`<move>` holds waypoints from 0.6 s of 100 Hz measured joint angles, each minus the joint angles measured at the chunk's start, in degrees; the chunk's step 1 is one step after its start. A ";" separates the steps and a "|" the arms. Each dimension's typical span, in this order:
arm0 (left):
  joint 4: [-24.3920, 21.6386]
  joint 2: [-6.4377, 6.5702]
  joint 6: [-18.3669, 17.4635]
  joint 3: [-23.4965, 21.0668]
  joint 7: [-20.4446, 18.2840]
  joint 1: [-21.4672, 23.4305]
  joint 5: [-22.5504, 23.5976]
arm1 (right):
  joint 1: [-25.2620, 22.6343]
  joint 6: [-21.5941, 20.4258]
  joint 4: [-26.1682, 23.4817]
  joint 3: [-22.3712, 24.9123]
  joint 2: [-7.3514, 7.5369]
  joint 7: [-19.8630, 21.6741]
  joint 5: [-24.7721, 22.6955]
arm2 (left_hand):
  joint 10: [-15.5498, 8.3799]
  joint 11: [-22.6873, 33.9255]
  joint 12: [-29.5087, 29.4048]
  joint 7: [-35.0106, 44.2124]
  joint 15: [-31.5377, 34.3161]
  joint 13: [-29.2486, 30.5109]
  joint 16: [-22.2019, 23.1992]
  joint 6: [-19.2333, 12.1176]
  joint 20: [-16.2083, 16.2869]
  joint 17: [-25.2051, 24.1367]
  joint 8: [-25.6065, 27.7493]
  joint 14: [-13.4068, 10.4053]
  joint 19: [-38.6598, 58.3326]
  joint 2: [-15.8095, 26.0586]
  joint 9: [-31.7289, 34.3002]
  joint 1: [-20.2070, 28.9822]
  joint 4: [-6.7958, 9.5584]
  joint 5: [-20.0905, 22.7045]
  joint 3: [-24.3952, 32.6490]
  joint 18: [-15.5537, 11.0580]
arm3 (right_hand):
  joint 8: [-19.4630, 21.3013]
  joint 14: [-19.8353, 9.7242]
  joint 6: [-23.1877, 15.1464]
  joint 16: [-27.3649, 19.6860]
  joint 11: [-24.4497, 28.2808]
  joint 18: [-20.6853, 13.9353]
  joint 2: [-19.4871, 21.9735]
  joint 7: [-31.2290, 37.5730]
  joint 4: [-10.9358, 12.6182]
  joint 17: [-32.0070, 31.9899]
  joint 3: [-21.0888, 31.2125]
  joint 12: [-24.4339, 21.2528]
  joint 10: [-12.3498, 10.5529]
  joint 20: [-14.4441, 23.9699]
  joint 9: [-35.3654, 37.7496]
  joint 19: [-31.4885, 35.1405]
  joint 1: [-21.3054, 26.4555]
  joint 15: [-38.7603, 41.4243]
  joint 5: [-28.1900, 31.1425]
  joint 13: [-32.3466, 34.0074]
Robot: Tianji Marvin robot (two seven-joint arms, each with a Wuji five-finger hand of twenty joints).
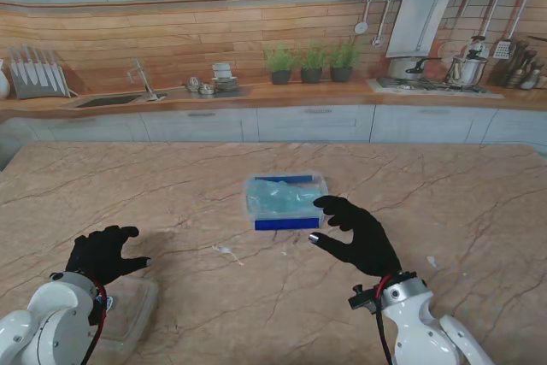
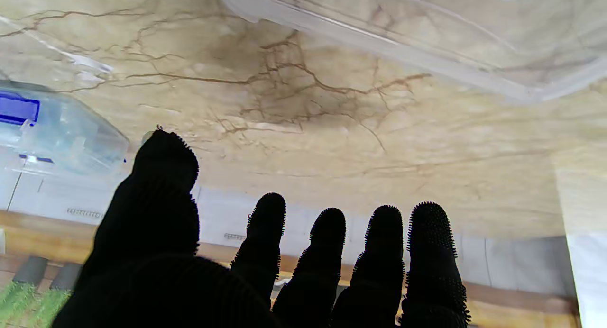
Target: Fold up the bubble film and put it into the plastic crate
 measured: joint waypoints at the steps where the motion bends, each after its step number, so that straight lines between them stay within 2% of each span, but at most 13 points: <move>1: 0.13 0.05 -0.09 -0.01 0.26 -0.01 0.17 | -0.01 0.02 0.00 0.00 -0.02 -0.12 -0.10 | -0.02 0.00 0.00 0.00 0.10 0.00 0.00 0.00 0.00 0.00 0.00 0.00 0.32 0.02 0.00 0.00 0.00 0.00 0.00 -0.08 | 0.00 0.00 0.00 0.00 0.00 0.00 0.00 0.00 0.00 0.00 0.00 0.00 0.00 0.02 0.00 0.00 0.00 0.00 0.00 0.00; 8: 0.90 0.29 0.70 -0.15 0.67 -0.11 1.36 | -0.07 0.16 0.00 0.02 -0.12 -0.82 -0.63 | -0.06 0.00 0.00 -0.01 0.93 0.00 0.06 -0.12 0.24 0.02 -0.33 0.00 1.60 1.34 0.00 0.00 0.00 -0.94 -0.80 -0.55 | 0.01 0.00 0.00 0.00 0.00 0.00 0.00 -0.01 0.00 0.01 -0.01 0.00 0.00 0.11 0.00 0.00 0.00 0.00 0.00 0.00; 20: 0.66 0.45 4.86 -1.96 -4.47 0.60 4.32 | -0.14 0.80 -0.14 0.03 -0.21 -1.32 -0.95 | -0.07 1.10 0.00 0.27 3.99 1.97 1.31 -0.24 0.89 1.18 1.00 0.00 5.45 1.93 0.04 0.00 0.00 -1.09 -1.94 -0.60 | 0.01 0.00 0.00 0.09 0.00 -0.01 0.00 -0.01 0.00 0.04 -0.12 0.00 0.00 0.61 0.00 0.00 0.01 0.31 0.00 0.02; 32: -0.44 0.73 5.83 -4.04 -7.44 2.72 4.56 | -0.14 1.59 -0.34 -0.18 -0.29 -1.99 -1.20 | 0.00 2.83 0.79 2.66 6.46 4.14 2.02 1.11 2.14 2.88 2.45 0.01 9.21 2.52 0.07 0.47 0.00 -1.08 -2.61 -0.31 | 0.02 0.00 0.04 0.16 0.00 -0.02 0.03 -0.08 0.00 0.20 -0.66 -0.01 0.00 0.70 0.00 0.00 0.03 0.92 0.00 0.04; 39: -1.55 0.97 6.46 -4.59 -10.52 3.89 7.39 | -0.14 1.86 -0.34 -0.32 -0.35 -2.38 -1.61 | 0.51 3.37 0.84 2.69 7.27 4.37 2.04 1.96 2.72 3.59 2.46 0.01 10.18 2.52 0.10 0.47 0.00 -1.08 -2.68 -0.09 | 0.02 0.00 0.07 0.30 0.00 -0.02 0.03 -0.15 0.00 0.67 -0.66 -0.01 0.01 0.72 0.00 0.00 0.04 1.51 0.00 0.07; 46: -1.80 1.04 7.72 -4.62 -9.80 4.74 8.97 | -0.14 1.90 -0.34 -0.41 -0.37 -2.48 -1.89 | 0.55 3.38 0.84 2.69 7.33 4.72 2.03 1.99 2.83 3.81 2.36 0.01 10.26 2.52 0.10 0.47 0.00 -1.08 -3.22 0.09 | 0.02 0.00 0.09 0.37 0.00 -0.03 0.03 -0.69 0.00 0.68 -0.67 -0.01 0.03 0.74 0.00 0.00 0.04 1.55 0.00 0.07; 54: -1.49 1.03 10.81 -4.39 -6.51 5.20 7.49 | -0.13 1.88 -0.34 -0.49 -0.38 -2.53 -2.05 | 0.61 3.39 0.84 1.33 7.66 4.92 2.04 3.04 3.56 4.68 0.47 0.83 12.23 2.52 0.10 0.47 0.00 -3.78 -3.28 0.92 | 0.02 0.00 0.12 0.41 0.00 -0.03 0.03 -0.71 0.00 0.69 -0.66 -0.01 0.03 1.32 0.00 0.00 0.55 1.57 0.00 0.07; 60: -0.93 1.02 12.60 -4.20 -5.56 5.15 6.52 | -0.13 1.84 -0.34 -0.49 -0.39 -2.54 -2.10 | 0.65 3.39 0.84 0.65 8.22 4.93 2.03 3.39 4.23 5.25 -0.54 1.31 13.29 2.52 0.10 0.47 0.00 -5.43 -3.28 1.38 | 0.02 0.00 0.19 0.67 0.00 -0.03 0.03 -0.71 0.00 0.71 -0.66 -0.01 0.03 1.34 0.01 0.00 0.55 1.66 0.01 0.07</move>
